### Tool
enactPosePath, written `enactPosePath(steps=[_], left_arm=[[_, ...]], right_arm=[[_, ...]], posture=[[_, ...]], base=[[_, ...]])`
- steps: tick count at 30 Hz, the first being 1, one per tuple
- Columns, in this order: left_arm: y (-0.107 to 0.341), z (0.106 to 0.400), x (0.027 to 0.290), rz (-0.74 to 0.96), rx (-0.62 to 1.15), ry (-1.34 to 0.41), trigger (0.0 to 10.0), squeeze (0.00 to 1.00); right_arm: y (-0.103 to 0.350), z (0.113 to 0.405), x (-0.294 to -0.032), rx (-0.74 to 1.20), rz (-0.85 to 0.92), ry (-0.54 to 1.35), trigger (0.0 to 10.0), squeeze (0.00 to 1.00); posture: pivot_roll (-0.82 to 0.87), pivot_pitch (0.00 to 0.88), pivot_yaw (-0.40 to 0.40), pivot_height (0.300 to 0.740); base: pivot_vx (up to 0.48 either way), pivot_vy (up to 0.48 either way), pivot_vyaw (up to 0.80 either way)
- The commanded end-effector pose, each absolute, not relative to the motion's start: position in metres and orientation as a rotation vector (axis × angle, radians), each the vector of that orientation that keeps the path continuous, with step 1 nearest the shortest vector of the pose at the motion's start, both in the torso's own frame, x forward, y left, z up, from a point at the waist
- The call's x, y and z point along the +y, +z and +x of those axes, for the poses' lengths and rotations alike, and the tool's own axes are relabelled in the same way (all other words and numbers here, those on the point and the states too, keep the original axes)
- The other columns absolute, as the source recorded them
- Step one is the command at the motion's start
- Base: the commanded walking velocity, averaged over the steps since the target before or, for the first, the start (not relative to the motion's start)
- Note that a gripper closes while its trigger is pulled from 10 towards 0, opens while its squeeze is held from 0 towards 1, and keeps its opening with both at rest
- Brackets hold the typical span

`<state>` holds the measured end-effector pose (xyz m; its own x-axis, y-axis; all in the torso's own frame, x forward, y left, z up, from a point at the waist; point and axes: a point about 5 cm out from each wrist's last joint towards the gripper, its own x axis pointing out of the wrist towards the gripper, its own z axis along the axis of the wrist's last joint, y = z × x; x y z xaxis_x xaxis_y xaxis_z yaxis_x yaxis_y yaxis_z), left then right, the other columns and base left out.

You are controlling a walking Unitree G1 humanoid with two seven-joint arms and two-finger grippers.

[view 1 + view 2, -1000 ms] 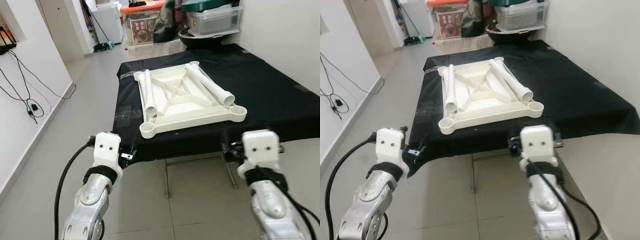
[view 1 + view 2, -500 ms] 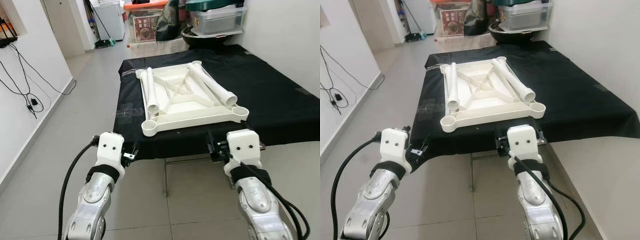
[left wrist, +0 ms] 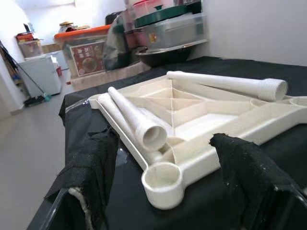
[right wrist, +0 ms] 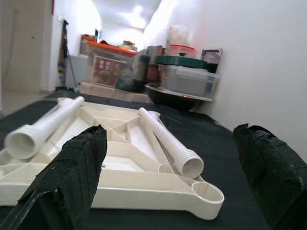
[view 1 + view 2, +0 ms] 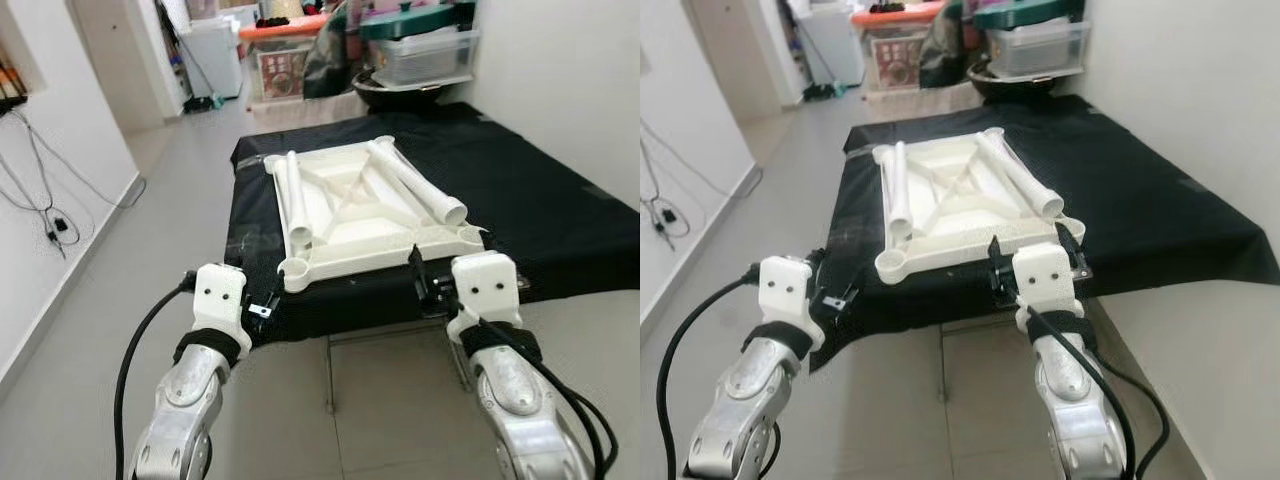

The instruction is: Building children table

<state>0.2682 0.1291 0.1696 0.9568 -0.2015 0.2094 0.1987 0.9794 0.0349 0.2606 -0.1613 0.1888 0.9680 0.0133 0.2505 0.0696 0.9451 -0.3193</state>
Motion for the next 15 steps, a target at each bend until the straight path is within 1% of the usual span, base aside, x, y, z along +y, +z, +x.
enactPosePath(steps=[1, 11, 15], left_arm=[[0.1651, 0.2696, 0.1312, 0.008, -0.199, -0.201, 10.0, 0.00], [0.1644, 0.2700, 0.1308, 0.012, -0.204, -0.200, 10.0, 0.00], [0.1627, 0.2718, 0.1319, 0.012, -0.186, -0.186, 10.0, 0.00]], right_arm=[[0.1877, 0.2619, -0.1591, -0.258, -0.344, -0.024, 10.0, 0.00], [0.1858, 0.2631, -0.1555, -0.257, -0.350, -0.009, 10.0, 0.00], [0.1849, 0.2636, -0.1551, -0.251, -0.354, -0.016, 10.0, 0.00]], posture=[[-0.10, 0.000, 0.064, 0.740], [-0.10, 0.000, 0.058, 0.740], [-0.10, 0.000, 0.061, 0.740]], base=[[0.450, 0.000, 0.00], [0.435, 0.000, 0.00], [0.000, 0.000, 0.00]])
